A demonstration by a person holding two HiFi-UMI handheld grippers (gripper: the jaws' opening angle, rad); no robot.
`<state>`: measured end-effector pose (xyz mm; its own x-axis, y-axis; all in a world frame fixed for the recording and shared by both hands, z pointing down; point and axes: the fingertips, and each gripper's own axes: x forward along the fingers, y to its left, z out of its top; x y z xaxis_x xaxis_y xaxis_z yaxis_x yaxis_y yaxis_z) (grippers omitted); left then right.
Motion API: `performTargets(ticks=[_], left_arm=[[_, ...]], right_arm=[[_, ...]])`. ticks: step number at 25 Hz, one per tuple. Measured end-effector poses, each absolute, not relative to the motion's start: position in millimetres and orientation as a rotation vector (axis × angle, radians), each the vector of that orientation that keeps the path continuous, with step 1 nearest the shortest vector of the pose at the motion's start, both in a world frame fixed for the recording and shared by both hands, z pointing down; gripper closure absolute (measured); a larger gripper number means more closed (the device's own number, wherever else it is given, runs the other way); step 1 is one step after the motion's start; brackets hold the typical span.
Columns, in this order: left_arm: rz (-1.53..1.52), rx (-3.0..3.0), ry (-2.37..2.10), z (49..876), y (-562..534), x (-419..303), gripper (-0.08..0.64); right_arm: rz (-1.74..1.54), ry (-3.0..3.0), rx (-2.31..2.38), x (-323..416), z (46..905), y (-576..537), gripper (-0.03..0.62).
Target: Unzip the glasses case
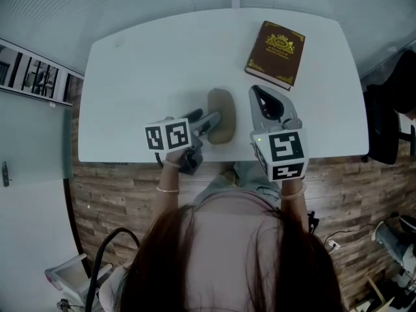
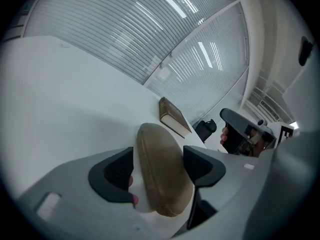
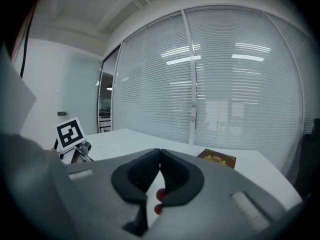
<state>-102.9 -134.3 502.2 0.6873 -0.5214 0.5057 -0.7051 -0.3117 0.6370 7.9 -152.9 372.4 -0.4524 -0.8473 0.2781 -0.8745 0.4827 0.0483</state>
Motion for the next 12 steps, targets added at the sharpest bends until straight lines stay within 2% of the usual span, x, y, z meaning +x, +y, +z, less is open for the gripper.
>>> performTargets(ticks=[12], left_arm=[[0.352,1.982,-0.811,502.9,-137.5,-65.2,0.225]], right_arm=[[0.185,-2.473,1.461,18.5,382.2,-174.1,0.589]])
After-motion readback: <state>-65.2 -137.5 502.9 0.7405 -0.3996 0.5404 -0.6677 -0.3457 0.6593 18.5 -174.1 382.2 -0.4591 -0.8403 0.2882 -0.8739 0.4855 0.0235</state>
